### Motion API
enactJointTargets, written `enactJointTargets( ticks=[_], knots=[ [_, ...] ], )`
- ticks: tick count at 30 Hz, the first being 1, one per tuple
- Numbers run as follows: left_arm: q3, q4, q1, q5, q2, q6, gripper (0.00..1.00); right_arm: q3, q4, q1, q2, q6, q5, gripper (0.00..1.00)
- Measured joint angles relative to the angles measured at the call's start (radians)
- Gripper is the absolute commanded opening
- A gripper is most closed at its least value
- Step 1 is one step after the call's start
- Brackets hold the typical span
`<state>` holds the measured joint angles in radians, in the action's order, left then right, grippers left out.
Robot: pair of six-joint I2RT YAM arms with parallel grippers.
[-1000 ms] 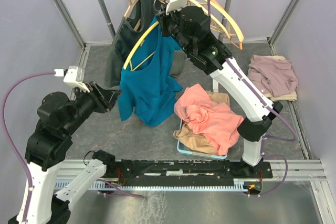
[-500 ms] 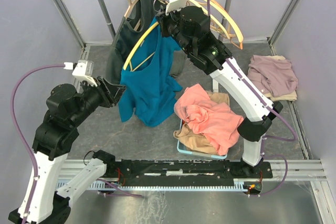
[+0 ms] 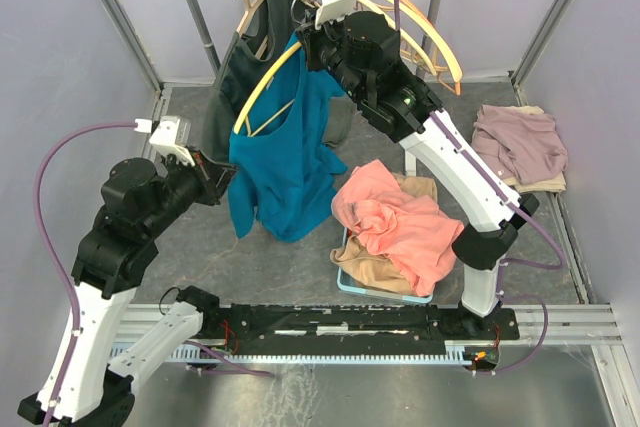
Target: Remove the t-shirt from the hanger
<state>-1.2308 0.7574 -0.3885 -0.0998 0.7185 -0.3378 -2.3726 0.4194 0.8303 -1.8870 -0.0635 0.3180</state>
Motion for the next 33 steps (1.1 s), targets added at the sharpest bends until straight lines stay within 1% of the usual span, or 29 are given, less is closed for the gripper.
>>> enactJointTargets(
  ticks=[9,20,33],
  knots=[
    [0.005,0.012,0.0,0.012,-0.027,0.006,0.03,0.0,0.0,0.0,0.0,-0.003,0.008,0.01],
    [0.072,0.108,0.0,0.057,-0.182,0.005,0.03,0.0,0.02,0.009,0.0,-0.01,0.018,0.01],
    [0.15,0.131,0.0,0.072,-0.229,0.0,0.03,-0.002,0.037,0.014,0.0,-0.021,0.0,0.01]
  ],
)
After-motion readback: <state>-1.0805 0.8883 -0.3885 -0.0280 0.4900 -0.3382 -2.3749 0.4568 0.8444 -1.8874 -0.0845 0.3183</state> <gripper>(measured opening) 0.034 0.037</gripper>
